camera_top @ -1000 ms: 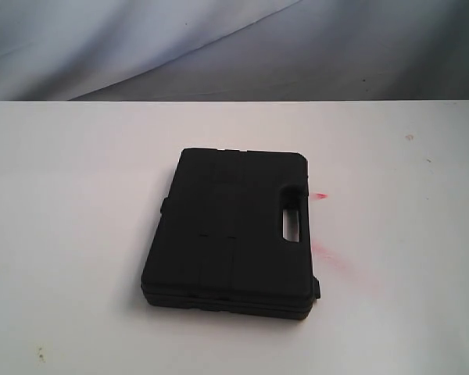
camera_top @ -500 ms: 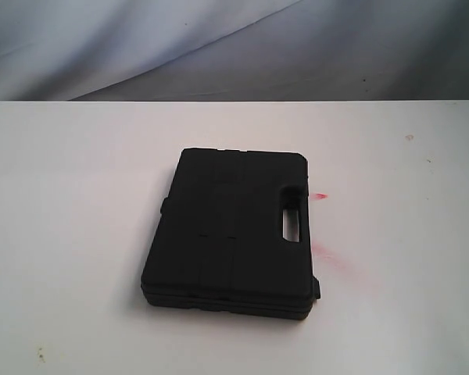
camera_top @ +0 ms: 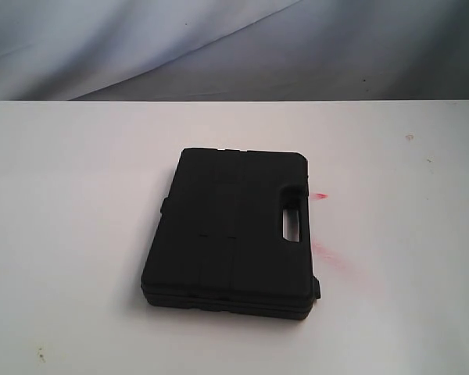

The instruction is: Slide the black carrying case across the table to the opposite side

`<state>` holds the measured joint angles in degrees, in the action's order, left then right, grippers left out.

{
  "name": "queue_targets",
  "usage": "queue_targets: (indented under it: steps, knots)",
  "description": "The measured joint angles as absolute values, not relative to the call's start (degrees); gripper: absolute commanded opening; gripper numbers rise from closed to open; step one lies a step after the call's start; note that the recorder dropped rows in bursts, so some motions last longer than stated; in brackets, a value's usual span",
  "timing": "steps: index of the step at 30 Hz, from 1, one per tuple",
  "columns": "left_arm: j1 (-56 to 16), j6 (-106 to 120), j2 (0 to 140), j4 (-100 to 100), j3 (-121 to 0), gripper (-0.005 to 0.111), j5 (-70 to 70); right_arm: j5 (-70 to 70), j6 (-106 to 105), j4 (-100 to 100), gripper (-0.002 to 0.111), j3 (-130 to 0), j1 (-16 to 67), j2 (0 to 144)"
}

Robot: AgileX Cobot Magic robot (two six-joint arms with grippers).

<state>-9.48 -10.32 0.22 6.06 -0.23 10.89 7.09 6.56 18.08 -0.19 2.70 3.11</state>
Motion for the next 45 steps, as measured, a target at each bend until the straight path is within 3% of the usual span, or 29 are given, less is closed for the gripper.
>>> queue_targets:
  steps: [5, 18, 26, 32, 45]
  knots:
    - [-9.5, -10.3, 0.2, 6.1, -0.2, 0.0, 10.9, 10.7, 6.9, 15.7, 0.0, -2.3, 2.7, 3.1]
    - [-9.5, -10.2, 0.2, 6.1, -0.2, 0.0, 10.9, 12.1, 6.9, -21.3, 0.0, -23.9, 2.7, 2.9]
    - [-9.5, -10.2, 0.2, 6.1, -0.2, 0.0, 10.9, 0.6, 6.7, -25.2, 0.0, -34.4, 2.7, 6.2]
    - [-9.5, -10.2, 0.2, 6.1, -0.2, 0.0, 10.9, -17.6, 5.7, -19.5, 0.0, -44.7, 2.7, 14.6]
    - [-9.5, -10.2, 0.2, 6.1, -0.2, 0.0, 10.9, -41.0, -8.1, 11.5, 0.0, -59.0, 2.7, 38.6]
